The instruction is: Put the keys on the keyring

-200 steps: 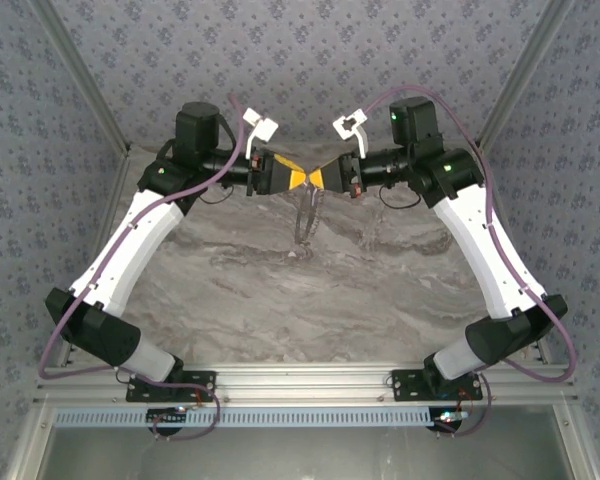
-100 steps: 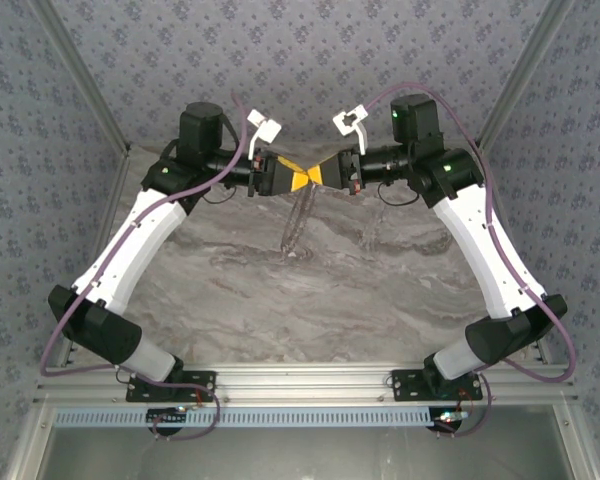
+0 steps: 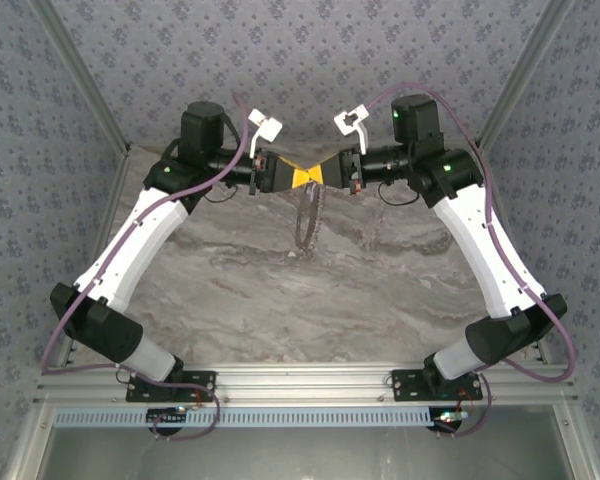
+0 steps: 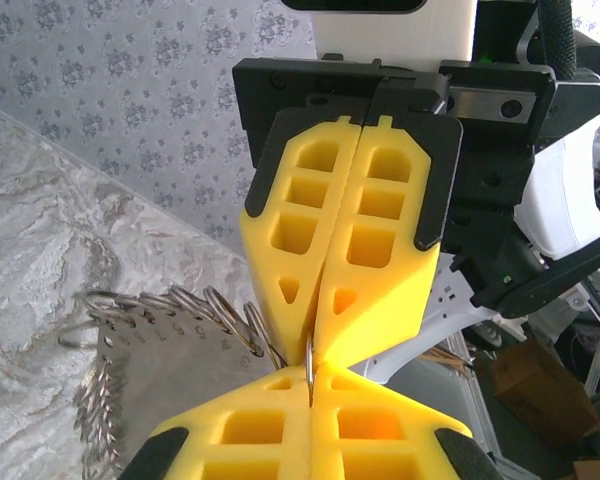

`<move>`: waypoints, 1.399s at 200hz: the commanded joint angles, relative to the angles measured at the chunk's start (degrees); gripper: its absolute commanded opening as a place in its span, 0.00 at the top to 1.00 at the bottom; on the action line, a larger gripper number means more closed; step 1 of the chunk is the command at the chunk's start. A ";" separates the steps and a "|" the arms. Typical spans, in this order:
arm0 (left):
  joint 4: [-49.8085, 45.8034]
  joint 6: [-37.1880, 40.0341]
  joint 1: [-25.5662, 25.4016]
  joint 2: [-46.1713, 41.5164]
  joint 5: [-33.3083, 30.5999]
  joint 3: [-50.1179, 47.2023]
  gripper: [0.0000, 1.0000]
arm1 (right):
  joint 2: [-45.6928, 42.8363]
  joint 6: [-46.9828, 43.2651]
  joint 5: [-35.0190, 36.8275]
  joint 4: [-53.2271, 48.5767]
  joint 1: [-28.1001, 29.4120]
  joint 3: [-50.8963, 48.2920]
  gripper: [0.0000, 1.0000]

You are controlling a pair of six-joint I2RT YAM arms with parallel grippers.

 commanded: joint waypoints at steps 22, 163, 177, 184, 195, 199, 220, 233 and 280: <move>6.92 -0.59 -0.65 -1.59 -6.21 0.28 1.00 | -4.66 11.93 -3.26 16.30 -4.85 -7.00 0.59; 22.92 -11.90 -0.38 -1.30 -10.24 0.84 1.00 | -13.25 47.79 3.83 64.86 -9.98 -29.90 0.52; 23.25 -12.23 -0.36 -1.06 -10.43 1.23 1.00 | -12.56 48.15 4.07 65.71 -8.76 -30.00 0.52; 23.23 -12.35 -0.37 -0.93 -10.46 1.37 1.00 | -12.20 48.40 4.20 66.05 -8.20 -30.00 0.52; 23.32 -12.46 -0.38 -0.82 -10.55 1.70 1.00 | -11.62 48.64 4.33 66.60 -7.46 -30.00 0.52; 23.38 -12.54 -0.39 -0.77 -10.57 1.80 1.00 | -11.42 48.74 4.38 66.72 -7.18 -29.86 0.52; 23.43 -12.72 -0.49 -0.73 -10.64 2.00 1.00 | -10.23 49.18 4.42 67.84 -6.10 -29.66 0.52; 23.64 -12.79 -0.45 -0.71 -10.81 1.99 1.00 | -9.47 49.44 4.42 68.28 -5.50 -29.46 0.52; 24.13 -12.97 -0.50 -0.48 -11.43 2.29 1.00 | -7.62 50.72 3.83 70.52 -4.32 -29.74 0.55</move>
